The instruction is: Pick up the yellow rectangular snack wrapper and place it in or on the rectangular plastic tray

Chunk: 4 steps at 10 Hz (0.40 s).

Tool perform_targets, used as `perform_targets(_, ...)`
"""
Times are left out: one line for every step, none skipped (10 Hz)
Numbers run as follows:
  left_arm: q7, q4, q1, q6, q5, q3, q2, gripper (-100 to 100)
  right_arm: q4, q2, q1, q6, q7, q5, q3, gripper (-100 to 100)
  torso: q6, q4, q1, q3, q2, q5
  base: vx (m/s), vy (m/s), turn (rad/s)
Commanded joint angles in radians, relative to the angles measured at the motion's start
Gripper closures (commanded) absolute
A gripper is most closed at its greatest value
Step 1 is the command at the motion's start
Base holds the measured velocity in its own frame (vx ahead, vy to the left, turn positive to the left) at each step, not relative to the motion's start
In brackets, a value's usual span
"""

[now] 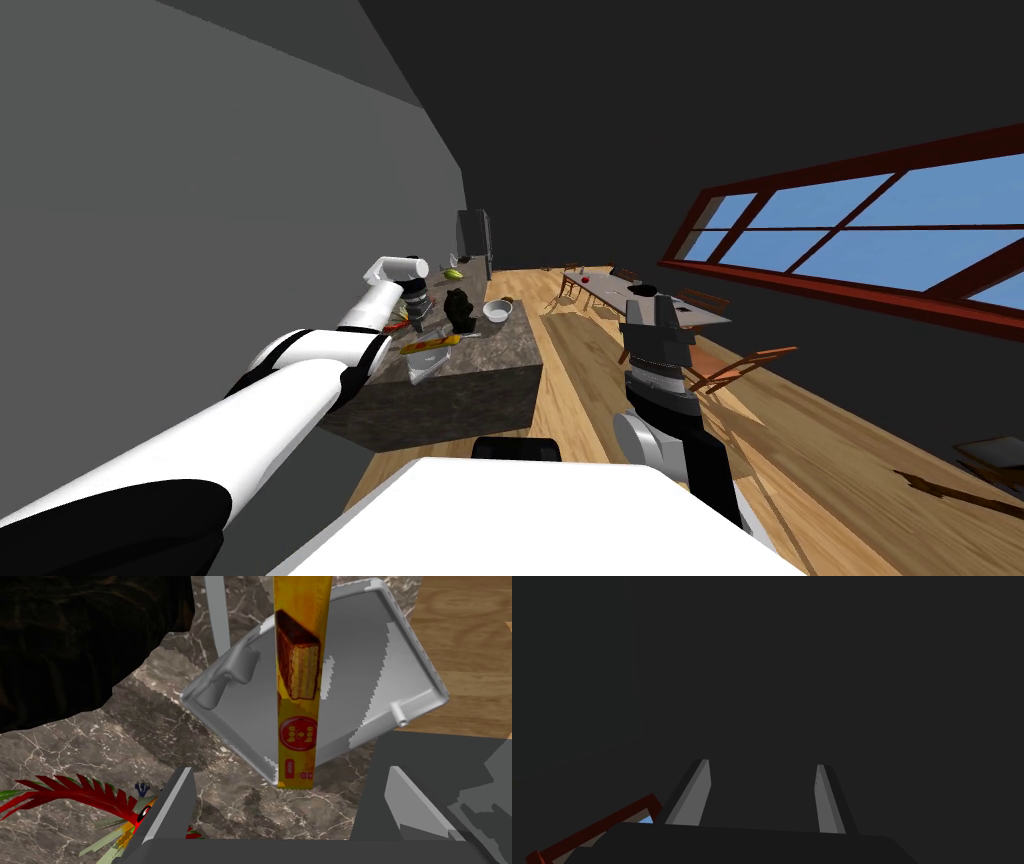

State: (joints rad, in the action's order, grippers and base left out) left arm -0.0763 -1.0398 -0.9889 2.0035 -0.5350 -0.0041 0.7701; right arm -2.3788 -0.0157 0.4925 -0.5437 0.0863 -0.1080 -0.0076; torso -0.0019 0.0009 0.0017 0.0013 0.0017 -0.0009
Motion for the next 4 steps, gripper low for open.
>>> perform_targets(0.000,0.000,0.000,0.000,0.000,0.000,0.000,0,0.000,0.000,0.000,0.000,0.000,0.000,0.000,0,0.000,0.000,0.000,0.000,0.000,0.000,0.000,0.000,0.000)
perform_targets(0.000,0.000,0.000,0.000,0.000,0.000,0.000,0,0.000,0.000,0.000,0.000,0.000,0.000,0.000,0,0.000,0.000,0.000,0.000,0.000,0.000,0.000,0.000,0.000)
perform_targets(0.000,0.000,0.000,0.000,0.000,0.000,0.000,0,0.000,0.000,0.000,0.000,0.000,0.000,0.000,0,0.000,0.000,0.000,0.000,0.000,0.000,0.000,0.000,0.000)
perform_targets(0.000,0.000,0.000,0.000,0.000,0.000,0.000,0,0.000,0.000,0.000,0.000,0.000,0.000,0.000,0,0.000,0.000,0.000,0.000,0.000,0.000,0.000,0.000,0.000)
